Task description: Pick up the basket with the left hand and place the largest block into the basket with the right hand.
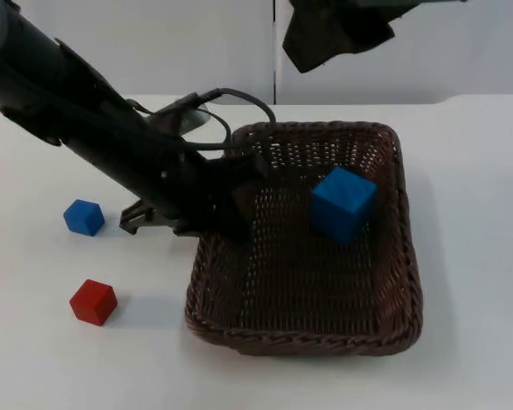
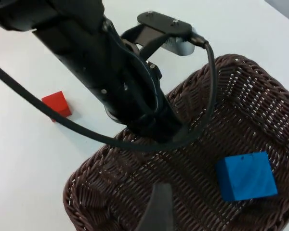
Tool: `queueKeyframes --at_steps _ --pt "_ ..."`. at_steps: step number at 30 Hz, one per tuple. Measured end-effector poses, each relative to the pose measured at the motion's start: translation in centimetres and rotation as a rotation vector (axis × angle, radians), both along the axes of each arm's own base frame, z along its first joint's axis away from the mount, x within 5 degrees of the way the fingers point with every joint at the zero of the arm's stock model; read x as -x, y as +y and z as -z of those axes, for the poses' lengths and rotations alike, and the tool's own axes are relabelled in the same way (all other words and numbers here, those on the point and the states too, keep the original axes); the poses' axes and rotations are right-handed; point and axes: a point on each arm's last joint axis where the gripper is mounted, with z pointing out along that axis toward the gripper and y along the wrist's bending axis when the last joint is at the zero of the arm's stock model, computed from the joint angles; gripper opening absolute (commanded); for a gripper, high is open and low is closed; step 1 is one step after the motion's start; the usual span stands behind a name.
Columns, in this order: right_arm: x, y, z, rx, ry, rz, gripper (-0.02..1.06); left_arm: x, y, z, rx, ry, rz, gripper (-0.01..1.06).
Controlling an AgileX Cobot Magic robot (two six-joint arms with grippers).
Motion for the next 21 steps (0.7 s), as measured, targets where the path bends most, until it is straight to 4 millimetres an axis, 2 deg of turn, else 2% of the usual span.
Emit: queueKeyframes --at_steps 3,5,6,8,10,11,15,19,21 --pt "0.03 -0.06 0.05 0.007 0.006 0.002 0.69 -0.05 0.0 -0.02 0.003 -0.001 -0.008 0.0" --pt "0.03 -0.07 0.06 0.008 0.007 0.003 0.69 -0.08 0.02 -0.01 0.0 -0.004 -0.011 0.07" --pt "0.03 -0.07 0.06 0.008 0.007 0.003 0.69 -0.1 0.03 -0.01 -0.001 -0.006 -0.012 0.07" --pt "0.03 -0.07 0.06 0.008 0.007 0.003 0.69 -0.11 0.02 -0.01 0.001 -0.005 -0.014 0.19" --pt "0.03 -0.07 0.06 0.008 0.007 0.003 0.69 -0.16 -0.01 -0.06 0.005 -0.005 -0.019 0.36" --pt "0.03 -0.07 0.06 0.008 0.007 0.003 0.69 -0.21 -0.05 -0.13 0.01 -0.005 -0.021 0.36" --pt "0.04 -0.08 0.07 0.01 0.008 0.003 0.69 -0.31 -0.12 -0.24 0.02 -0.005 -0.03 0.65" --pt "0.03 -0.09 0.07 0.011 0.007 0.003 0.69 -0.32 -0.13 -0.25 0.022 -0.004 -0.033 0.74" --pt "0.04 -0.1 0.08 0.012 0.007 0.004 0.69 -0.34 -0.14 -0.61 0.024 -0.013 -0.032 0.75"
